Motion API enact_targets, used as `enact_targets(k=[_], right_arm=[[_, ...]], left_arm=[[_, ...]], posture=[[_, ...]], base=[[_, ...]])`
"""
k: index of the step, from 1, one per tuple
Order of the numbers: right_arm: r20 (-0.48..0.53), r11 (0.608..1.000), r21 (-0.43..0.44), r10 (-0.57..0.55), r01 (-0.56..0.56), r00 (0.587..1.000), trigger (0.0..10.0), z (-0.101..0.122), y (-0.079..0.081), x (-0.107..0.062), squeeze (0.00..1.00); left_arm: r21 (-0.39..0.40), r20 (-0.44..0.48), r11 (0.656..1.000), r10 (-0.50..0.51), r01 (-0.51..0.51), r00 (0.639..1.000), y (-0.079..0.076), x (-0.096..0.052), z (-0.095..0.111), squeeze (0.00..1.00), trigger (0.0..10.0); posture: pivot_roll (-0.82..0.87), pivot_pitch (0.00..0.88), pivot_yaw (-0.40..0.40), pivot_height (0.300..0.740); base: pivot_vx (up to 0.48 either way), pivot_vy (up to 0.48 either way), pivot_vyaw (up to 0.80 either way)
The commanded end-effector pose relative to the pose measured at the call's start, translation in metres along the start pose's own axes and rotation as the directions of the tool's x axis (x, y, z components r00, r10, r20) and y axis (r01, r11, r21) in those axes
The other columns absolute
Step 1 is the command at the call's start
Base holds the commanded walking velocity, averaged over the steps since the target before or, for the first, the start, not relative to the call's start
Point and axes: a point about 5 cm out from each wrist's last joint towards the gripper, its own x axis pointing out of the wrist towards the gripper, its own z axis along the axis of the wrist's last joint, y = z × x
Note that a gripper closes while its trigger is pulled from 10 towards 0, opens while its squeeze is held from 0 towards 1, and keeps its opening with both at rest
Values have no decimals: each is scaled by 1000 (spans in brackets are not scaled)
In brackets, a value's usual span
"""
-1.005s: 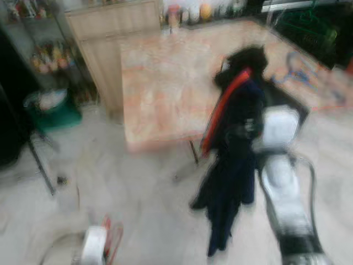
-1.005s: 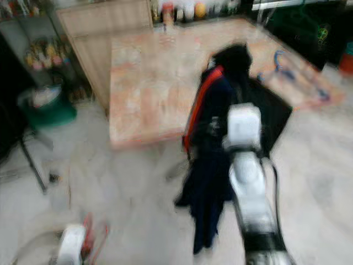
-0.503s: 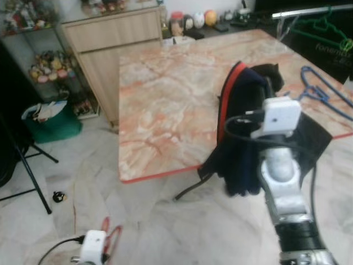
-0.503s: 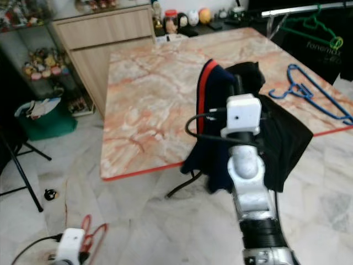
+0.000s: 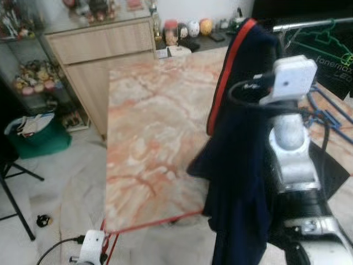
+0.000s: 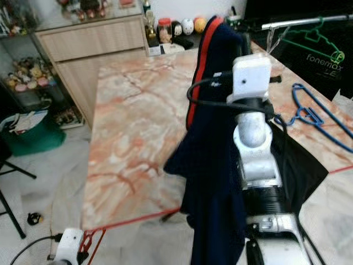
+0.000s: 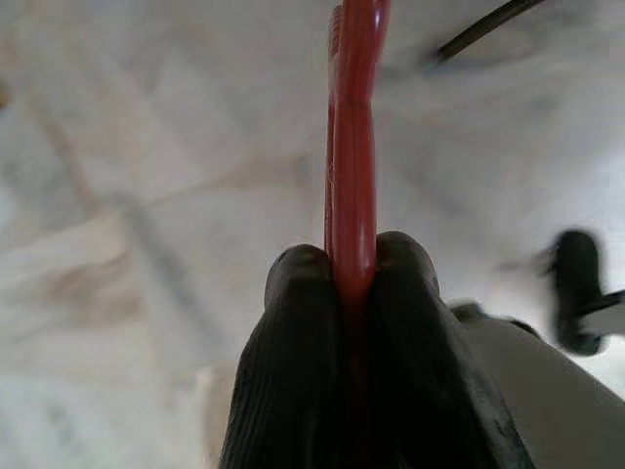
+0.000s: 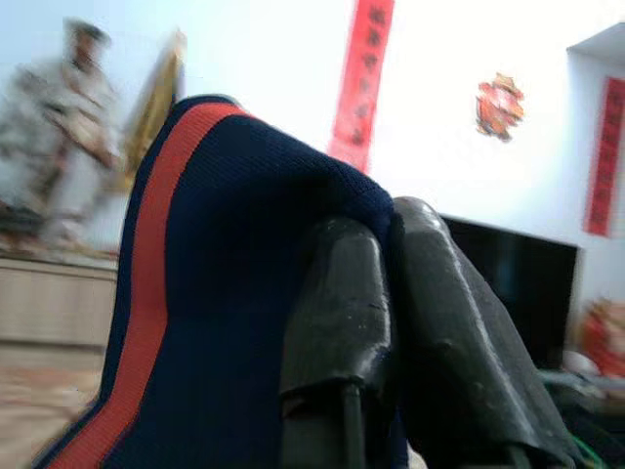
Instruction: Hang hanger
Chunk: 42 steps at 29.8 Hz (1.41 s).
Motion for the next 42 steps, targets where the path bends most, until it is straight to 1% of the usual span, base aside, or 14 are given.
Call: enact_targets(k=[1, 10, 14, 17, 18, 20, 21, 22, 24, 27, 33, 37, 39, 42], right_arm=[[96, 1000, 18, 10, -12, 995, 10000, 22, 5, 15, 0], [121, 1000, 17, 13, -16, 993, 10000, 27, 2, 24, 0], [43, 997, 20, 67, -68, 997, 10000, 7, 17, 4, 0], [-21, 993, 31, 111, -111, 994, 10000, -6, 30, -22, 0], [-21, 993, 31, 111, -111, 994, 10000, -6, 30, -22, 0], [-37, 987, 64, 148, -145, 988, 10000, -7, 38, -39, 0], [-37, 987, 64, 148, -145, 988, 10000, -7, 38, -39, 0], [-50, 979, 84, 191, -187, 980, 10000, -7, 46, -55, 0], [-67, 972, 101, 218, -211, 974, 10000, -9, 50, -68, 0], [-103, 965, 129, 241, -227, 965, 10000, -12, 50, -83, 0], [-118, 963, 132, 250, -235, 961, 10000, -12, 50, -91, 0], [-184, 971, 140, 218, -194, 958, 10000, -15, 46, -109, 0], [-243, 971, 150, 220, -187, 945, 10000, -19, 44, -122, 0], [-288, 972, 161, 210, -169, 934, 10000, -26, 41, -129, 0]], left_arm=[[-2, -15, 999, 33, -33, 999, 12, -2, -3, 0, 10000], [-3, -24, 999, 37, -37, 999, 13, -3, -7, 0, 10000], [-31, -25, 999, 15, -16, 1000, 10, -3, -8, 0, 10000], [-42, -21, 999, 10, -11, 1000, 9, -3, -9, 0, 10000], [-42, -21, 999, 10, -11, 1000, 9, -3, -9, 0, 10000], [-44, -21, 999, 6, -6, 1000, 8, -3, -10, 0, 10000], [-44, -21, 999, 6, -6, 1000, 8, -3, -10, 0, 10000], [-39, -25, 999, 6, -7, 1000, 8, -3, -11, 0, 10000], [-29, -30, 1000, 2, -3, 1000, 8, -3, -12, 0, 10000], [-26, -31, 1000, 2, -3, 1000, 8, -3, -12, 0, 10000], [-26, -29, 1000, 2, -3, 1000, 8, -4, -12, 0, 10000], [-28, -27, 1000, 1, -2, 1000, 10, -4, -11, 0, 10000], [-26, -29, 1000, 1, -2, 1000, 10, -4, -11, 0, 10000], [-25, -30, 1000, 1, -2, 1000, 10, -4, -11, 0, 10000]], posture=[[-61, 0, 65, 740], [-62, 0, 63, 740], [-55, 0, 59, 740], [-54, 0, 55, 740], [-54, 0, 55, 740], [-61, 0, 57, 740], [-61, 0, 57, 740], [-64, 0, 58, 740], [-65, 0, 59, 740], [-68, 0, 58, 740], [-65, 0, 53, 740], [-66, 0, 53, 740], [-66, 0, 54, 740], [-64, 0, 54, 740]], base=[[405, 0, 0], [404, 0, 0], [95, 0, 0], [0, 0, 0], [0, 0, 0], [0, 0, 0], [0, 0, 0], [0, 0, 0], [0, 0, 0], [0, 0, 0], [0, 0, 0], [0, 0, 0], [0, 0, 0], [0, 0, 0]])
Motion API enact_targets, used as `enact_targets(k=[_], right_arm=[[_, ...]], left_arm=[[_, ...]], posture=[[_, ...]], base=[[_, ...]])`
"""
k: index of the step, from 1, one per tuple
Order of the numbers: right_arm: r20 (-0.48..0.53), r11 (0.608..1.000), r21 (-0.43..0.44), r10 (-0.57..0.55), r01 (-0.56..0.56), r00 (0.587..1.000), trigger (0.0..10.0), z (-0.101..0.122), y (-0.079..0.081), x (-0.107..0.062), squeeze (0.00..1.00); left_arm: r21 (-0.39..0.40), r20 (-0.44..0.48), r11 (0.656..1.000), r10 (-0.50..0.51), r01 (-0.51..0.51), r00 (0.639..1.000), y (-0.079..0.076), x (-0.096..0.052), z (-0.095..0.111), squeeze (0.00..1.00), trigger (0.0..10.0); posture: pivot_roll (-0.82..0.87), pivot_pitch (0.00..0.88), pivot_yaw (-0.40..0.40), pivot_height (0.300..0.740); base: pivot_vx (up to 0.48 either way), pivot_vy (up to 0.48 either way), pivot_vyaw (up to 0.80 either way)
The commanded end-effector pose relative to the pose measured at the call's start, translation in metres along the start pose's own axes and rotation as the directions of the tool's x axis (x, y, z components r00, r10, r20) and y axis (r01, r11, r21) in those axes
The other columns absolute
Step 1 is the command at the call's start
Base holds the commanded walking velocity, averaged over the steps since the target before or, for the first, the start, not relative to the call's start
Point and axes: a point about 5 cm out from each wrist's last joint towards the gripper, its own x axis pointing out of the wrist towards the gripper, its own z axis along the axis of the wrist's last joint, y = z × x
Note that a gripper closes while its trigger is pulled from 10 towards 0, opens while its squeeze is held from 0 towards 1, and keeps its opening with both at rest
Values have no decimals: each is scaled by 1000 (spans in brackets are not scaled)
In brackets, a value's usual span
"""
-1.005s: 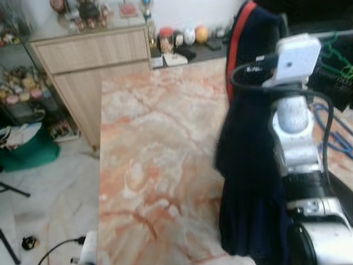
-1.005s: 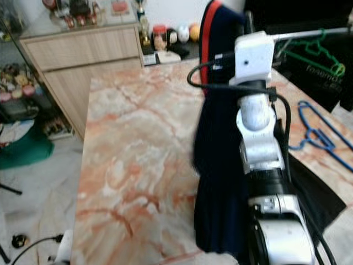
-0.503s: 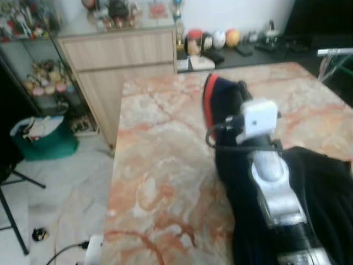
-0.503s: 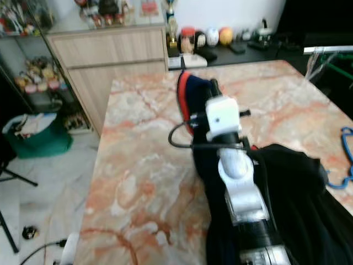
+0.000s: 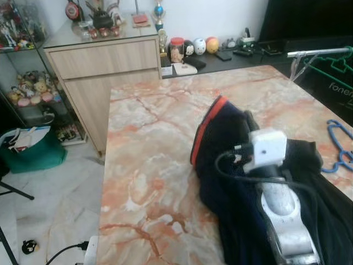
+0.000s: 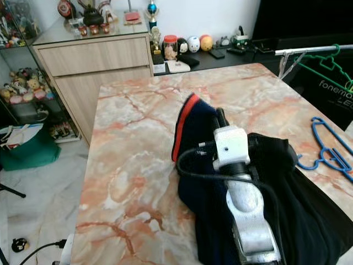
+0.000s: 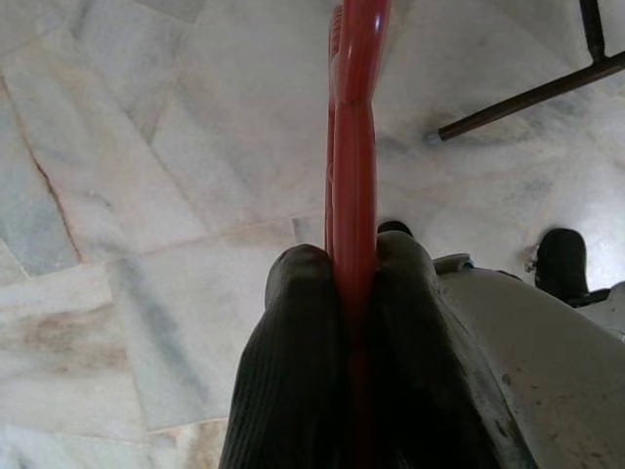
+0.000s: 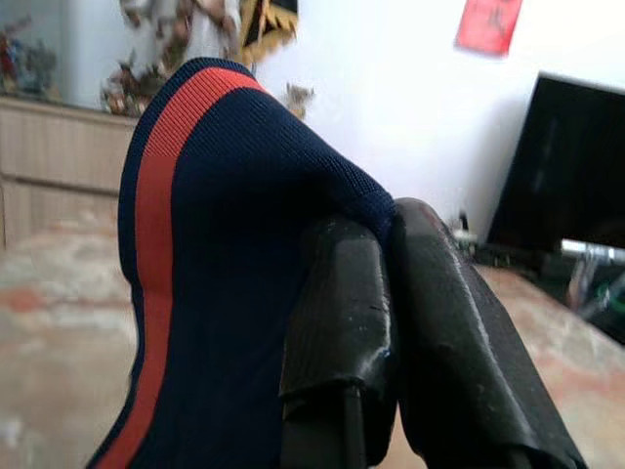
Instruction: Hang hanger
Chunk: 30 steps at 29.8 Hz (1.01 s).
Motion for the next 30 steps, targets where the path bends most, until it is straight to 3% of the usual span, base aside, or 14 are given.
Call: enact_targets(k=[1, 7, 8, 9, 10, 24, 30], right_arm=[[-9, 1000, 16, -18, 19, 1000, 10000, 1, -3, -1, 0], [-106, 999, 37, -22, 26, 994, 10000, -17, -5, -10, 12], [-111, 999, 40, -21, 25, 994, 10000, -18, -5, -10, 314], [-115, 998, 50, -18, 24, 993, 10000, -18, -4, -11, 737], [-125, 998, 56, -14, 22, 992, 10000, -20, -3, -13, 984], [-119, 998, 68, -3, 11, 993, 10000, -16, -1, -16, 1000], [-199, 999, 41, 19, -12, 980, 10000, -22, -1, -27, 1000]], left_arm=[[10, -5, 1000, 5, -5, 1000, 2, 0, 1, 0, 10000], [17, -10, 1000, 4, -4, 1000, 0, 0, 1, 0, 10000], [17, -10, 1000, 4, -4, 1000, -1, 1, 1, 0, 10000], [17, -10, 1000, 4, -4, 1000, -1, 1, 1, 0, 10000], [17, -9, 1000, 4, -3, 1000, -1, 1, 2, 0, 10000], [19, -6, 1000, 7, -7, 1000, 4, 0, 2, 0, 10000], [20, -8, 1000, 7, -7, 1000, 4, 0, 1, 0, 10000]], posture=[[-64, 0, 54, 740], [-62, 0, 53, 740], [-62, 0, 53, 740], [-59, 0, 53, 740], [-60, 0, 54, 740], [-59, 0, 52, 740], [-60, 0, 50, 740]], base=[[0, 0, 0], [0, 0, 0], [0, 0, 0], [0, 0, 0], [0, 0, 0], [0, 0, 0], [0, 0, 0]])
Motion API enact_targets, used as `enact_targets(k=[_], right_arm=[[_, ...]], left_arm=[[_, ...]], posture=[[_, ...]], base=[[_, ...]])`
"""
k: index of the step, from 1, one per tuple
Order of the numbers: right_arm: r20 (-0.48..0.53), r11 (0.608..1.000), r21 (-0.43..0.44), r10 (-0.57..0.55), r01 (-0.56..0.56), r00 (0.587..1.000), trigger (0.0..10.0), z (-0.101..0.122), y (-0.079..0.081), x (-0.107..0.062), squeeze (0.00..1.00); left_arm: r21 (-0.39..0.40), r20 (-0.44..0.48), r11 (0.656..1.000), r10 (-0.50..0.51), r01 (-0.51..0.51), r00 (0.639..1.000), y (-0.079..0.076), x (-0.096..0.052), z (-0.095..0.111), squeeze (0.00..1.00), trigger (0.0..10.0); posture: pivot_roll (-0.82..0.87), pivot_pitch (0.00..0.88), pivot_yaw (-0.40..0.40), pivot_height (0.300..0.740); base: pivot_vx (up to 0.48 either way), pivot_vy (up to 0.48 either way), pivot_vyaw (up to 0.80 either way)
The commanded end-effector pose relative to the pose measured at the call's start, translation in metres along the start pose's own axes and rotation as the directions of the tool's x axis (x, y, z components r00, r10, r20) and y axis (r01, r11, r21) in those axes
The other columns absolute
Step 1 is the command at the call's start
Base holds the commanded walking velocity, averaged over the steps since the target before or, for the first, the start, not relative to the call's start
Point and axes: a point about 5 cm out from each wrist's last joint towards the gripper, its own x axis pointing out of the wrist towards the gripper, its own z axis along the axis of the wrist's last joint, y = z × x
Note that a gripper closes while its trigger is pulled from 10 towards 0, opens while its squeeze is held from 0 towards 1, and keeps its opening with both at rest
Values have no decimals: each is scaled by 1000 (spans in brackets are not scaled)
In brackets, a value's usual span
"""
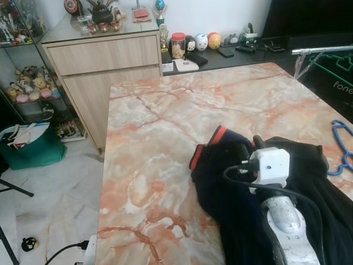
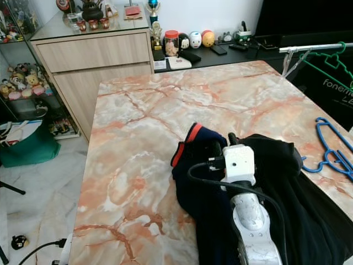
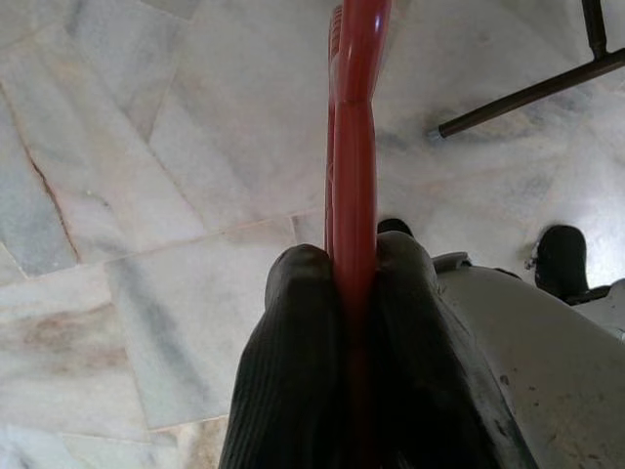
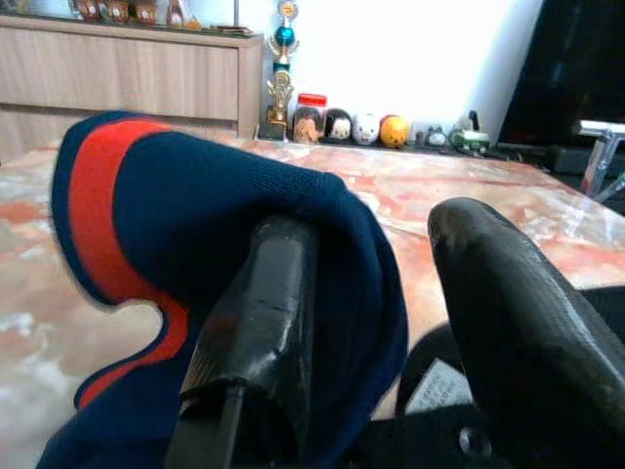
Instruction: Hang hanger
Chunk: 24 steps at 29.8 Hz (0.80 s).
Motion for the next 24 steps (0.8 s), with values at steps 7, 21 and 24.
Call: enact_targets(k=[7, 21, 24], right_arm=[[-149, 994, -26, 100, -105, 984, 10000, -11, 5, -15, 1000], [-340, 922, 82, 382, -378, 859, 10000, -13, 17, -44, 0], [-340, 910, 190, 413, -369, 845, 10000, -9, 19, -53, 0]], left_arm=[[12, -7, 1000, 4, -3, 1000, 2, 0, 0, 0, 10000], [16, 0, 1000, 2, -2, 1000, 1, 0, 3, 0, 10000], [18, 3, 1000, 5, -5, 1000, 3, 0, 4, 0, 10000]], posture=[[-63, 0, 48, 740], [-56, 0, 49, 740], [-58, 0, 50, 740]], base=[[0, 0, 0], [0, 0, 0], [0, 0, 0]])
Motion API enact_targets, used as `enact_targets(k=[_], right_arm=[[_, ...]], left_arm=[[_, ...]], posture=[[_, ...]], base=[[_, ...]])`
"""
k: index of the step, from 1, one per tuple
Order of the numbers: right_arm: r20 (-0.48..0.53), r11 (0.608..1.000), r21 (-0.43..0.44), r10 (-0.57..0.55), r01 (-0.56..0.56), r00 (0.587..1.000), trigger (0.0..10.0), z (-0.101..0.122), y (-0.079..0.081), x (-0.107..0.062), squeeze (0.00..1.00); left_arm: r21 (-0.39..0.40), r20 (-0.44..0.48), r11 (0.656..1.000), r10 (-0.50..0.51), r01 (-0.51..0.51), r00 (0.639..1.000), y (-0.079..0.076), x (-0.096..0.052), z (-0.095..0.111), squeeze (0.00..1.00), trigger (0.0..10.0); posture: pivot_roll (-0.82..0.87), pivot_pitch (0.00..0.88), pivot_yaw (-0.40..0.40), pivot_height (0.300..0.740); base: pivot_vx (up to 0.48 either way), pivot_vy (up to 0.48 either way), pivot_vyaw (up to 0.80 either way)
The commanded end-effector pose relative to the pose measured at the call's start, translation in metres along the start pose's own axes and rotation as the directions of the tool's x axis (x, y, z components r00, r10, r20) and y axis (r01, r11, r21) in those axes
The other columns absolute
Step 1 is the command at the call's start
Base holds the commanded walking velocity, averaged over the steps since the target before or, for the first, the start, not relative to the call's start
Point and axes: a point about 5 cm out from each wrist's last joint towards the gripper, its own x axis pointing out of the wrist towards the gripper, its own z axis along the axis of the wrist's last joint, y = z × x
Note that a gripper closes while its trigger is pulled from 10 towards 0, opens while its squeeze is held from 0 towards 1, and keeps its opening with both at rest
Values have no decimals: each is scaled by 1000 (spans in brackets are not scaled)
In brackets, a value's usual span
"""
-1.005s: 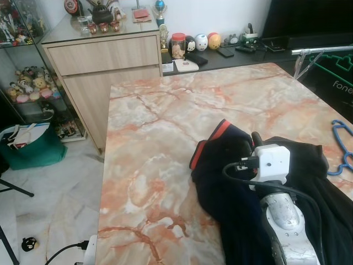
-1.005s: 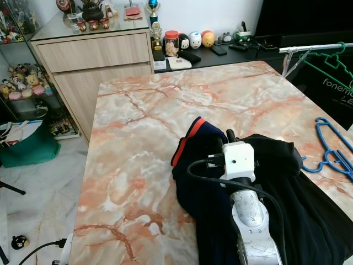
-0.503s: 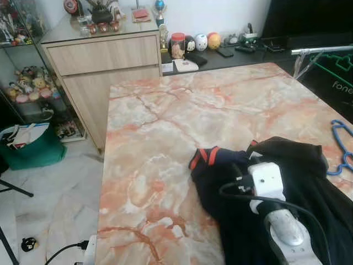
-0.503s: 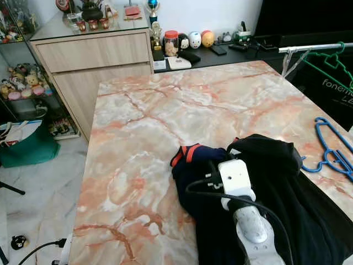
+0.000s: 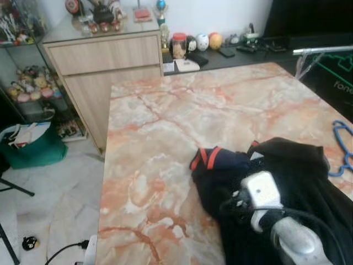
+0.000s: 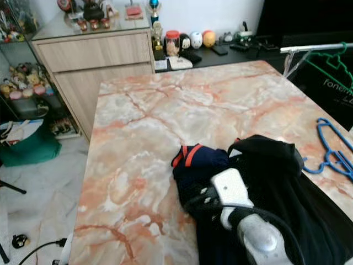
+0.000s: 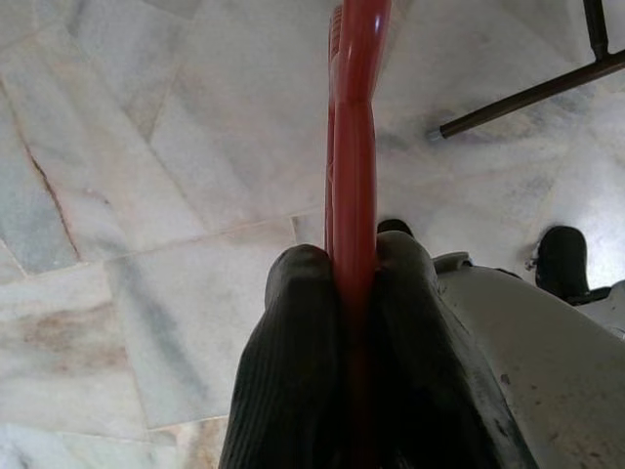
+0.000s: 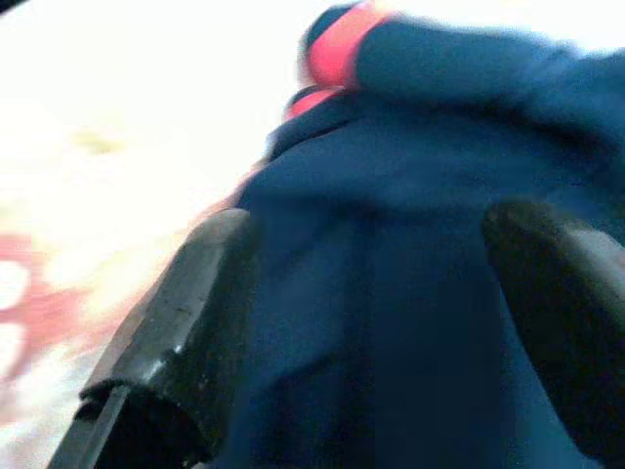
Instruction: Hang hanger
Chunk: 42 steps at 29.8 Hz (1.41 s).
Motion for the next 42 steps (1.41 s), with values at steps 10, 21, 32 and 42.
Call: enact_targets(k=[10, 21, 32, 42], right_arm=[[303, 995, 45, -95, 85, 948, 10000, 36, -4, -13, 0], [308, 907, 149, -422, 395, 853, 10000, -4, -27, 6, 0], [380, 892, 136, -448, 430, 809, 10000, -8, -25, 15, 0], [429, 904, 109, -417, 413, 801, 10000, -3, -22, 21, 0]], left_arm=[[26, 1, 1000, 6, -6, 1000, 5, 0, 3, 0, 10000], [17, -2, 1000, 19, -19, 1000, 3, -1, -1, 0, 10000], [-11, -13, 1000, 21, -21, 1000, 6, -2, -5, 0, 10000], [-13, -18, 1000, 23, -24, 1000, 7, -2, -7, 0, 10000]], posture=[[-62, 0, 57, 740], [-57, 0, 65, 740], [-61, 0, 72, 740], [-57, 0, 74, 740]], base=[[0, 0, 0], [0, 0, 0], [0, 0, 0], [0, 0, 0]])
